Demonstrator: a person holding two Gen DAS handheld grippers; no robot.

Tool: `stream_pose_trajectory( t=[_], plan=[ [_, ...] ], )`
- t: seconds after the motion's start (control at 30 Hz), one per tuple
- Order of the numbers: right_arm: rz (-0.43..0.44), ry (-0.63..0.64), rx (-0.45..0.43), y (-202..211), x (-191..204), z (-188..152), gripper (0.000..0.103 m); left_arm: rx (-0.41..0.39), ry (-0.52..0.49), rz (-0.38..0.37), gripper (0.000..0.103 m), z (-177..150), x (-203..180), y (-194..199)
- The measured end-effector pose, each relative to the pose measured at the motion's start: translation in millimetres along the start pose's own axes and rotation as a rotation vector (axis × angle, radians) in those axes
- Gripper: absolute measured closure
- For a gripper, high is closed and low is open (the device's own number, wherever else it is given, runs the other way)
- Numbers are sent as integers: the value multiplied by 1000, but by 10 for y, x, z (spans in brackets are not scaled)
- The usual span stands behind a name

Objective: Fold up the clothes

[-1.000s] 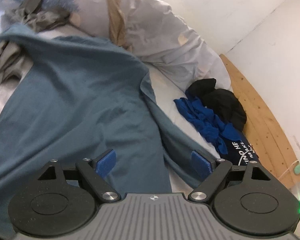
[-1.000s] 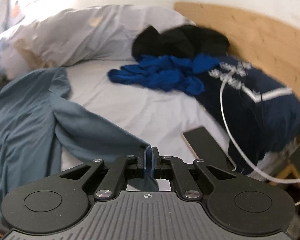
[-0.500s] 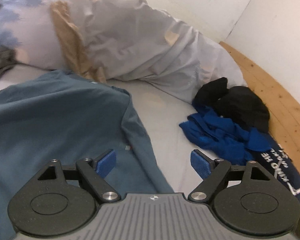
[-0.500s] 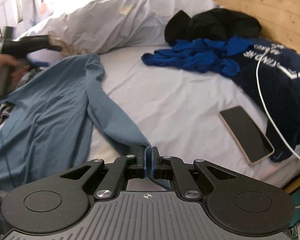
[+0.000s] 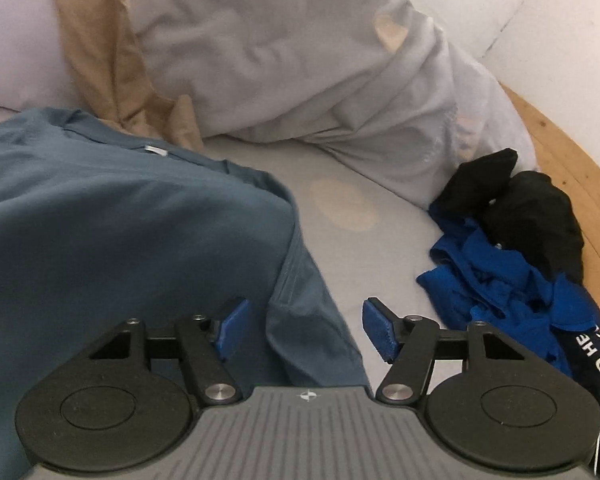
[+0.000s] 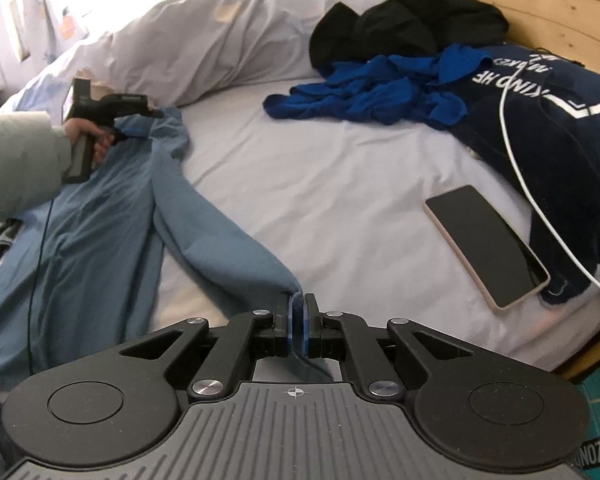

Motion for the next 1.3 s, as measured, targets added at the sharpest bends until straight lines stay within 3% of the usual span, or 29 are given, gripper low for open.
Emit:
stream_pose_trajectory(
  t=[0.13, 0.23, 0.43, 0.73, 1.0, 1.3],
  plan=[
    [6, -7, -11, -30, -24, 62, 97, 25, -10, -3, 76, -3, -76, -120],
    [7, -14, -24, -18, -71, 138, 97, -18, 11, -28, 88, 62, -168, -102],
    [2, -33, -65, -12, -310, 452, 97, -38, 19, -11, 89, 303, -312, -193],
    [-51, -165, -150, -36, -1083, 1026, 97, -53, 12, -13, 88, 720, -625, -682],
    [-64, -274, -116, -378, -1613, 1157, 97, -18, -19, 42, 88, 724, -856, -1191],
    [-114, -291, -56, -837, -1872, 1243, 97, 18, 14, 119, 87, 546, -655, -1508]
  ],
)
Point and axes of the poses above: each gripper's, at about its wrist camera, not at the fingertips, and y roughly against the way its jaws point, x to its left, z to its top, the point moved 10 cm from there along -y, roughly the way its jaws point, and after that the axes turned 11 degrees about -y, right-handed, at the moved point
